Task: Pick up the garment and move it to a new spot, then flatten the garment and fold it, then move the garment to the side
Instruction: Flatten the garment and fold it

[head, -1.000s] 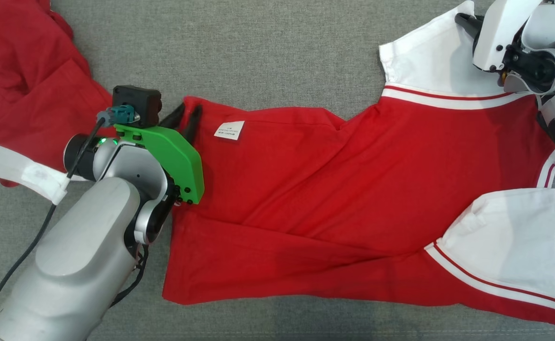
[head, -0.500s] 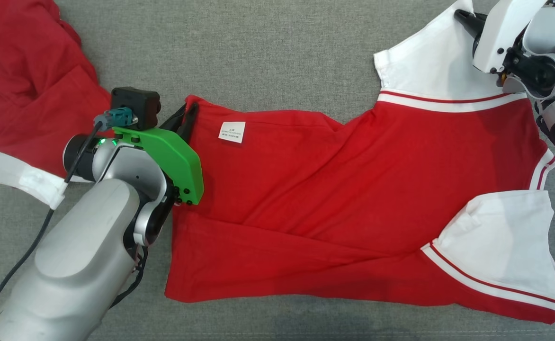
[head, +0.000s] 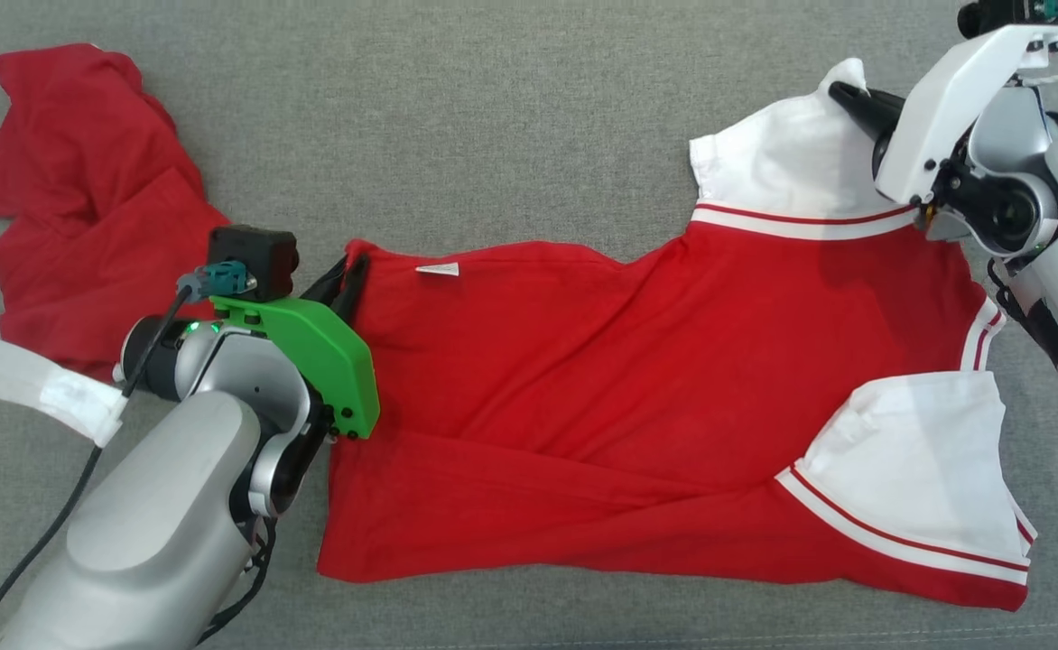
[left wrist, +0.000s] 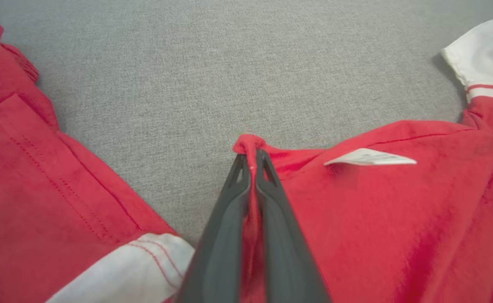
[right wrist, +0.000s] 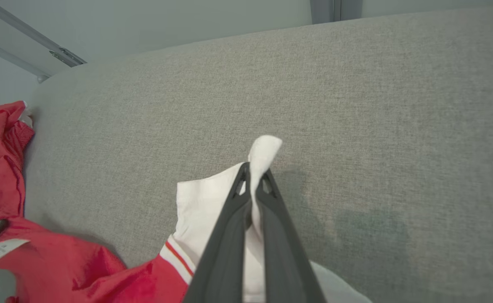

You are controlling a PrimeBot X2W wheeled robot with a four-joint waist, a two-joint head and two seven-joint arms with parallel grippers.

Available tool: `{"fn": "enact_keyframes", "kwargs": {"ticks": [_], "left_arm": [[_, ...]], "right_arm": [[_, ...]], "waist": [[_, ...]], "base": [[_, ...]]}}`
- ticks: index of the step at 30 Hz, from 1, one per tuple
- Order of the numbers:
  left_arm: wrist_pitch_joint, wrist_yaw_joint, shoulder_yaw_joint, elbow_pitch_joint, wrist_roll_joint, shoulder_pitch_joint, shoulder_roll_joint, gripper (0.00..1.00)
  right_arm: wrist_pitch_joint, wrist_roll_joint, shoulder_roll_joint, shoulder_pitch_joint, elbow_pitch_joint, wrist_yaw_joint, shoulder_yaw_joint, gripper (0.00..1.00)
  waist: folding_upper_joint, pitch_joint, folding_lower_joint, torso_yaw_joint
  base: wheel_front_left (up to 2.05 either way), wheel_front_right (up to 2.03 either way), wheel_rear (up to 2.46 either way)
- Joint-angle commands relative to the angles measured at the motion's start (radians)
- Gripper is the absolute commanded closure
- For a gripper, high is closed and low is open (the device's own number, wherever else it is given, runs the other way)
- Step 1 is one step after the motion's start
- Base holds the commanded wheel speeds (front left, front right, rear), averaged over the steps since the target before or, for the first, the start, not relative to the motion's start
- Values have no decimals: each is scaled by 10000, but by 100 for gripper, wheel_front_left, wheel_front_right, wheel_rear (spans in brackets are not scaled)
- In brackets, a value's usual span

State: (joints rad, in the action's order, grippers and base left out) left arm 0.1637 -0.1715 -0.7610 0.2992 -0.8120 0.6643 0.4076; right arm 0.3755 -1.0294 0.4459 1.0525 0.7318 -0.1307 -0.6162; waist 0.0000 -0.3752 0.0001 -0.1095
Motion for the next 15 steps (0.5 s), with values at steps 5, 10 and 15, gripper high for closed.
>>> {"fn": "enact_keyframes", "kwargs": {"ticks": [5, 10, 15], "left_arm": [[-294, 48, 38, -131, -129, -453, 171, 100], [-554, 12, 72, -88, -248, -956, 332, 100], [-728, -2, 9, -106, -340, -1433, 381, 100]], "right_arm": [[-171, -488, 288, -680, -513, 0, -333, 100], [-359, -1119, 434, -1436, -1097, 0, -673, 100], [-424, -1643, 646, -2149, -1547, 0, -989, 100]], "waist": [[0, 634, -1, 241], [0, 1199, -1, 422], [0, 1826, -1, 573]], "base": [[0, 0, 0], [0, 0, 0], [0, 0, 0]]}}
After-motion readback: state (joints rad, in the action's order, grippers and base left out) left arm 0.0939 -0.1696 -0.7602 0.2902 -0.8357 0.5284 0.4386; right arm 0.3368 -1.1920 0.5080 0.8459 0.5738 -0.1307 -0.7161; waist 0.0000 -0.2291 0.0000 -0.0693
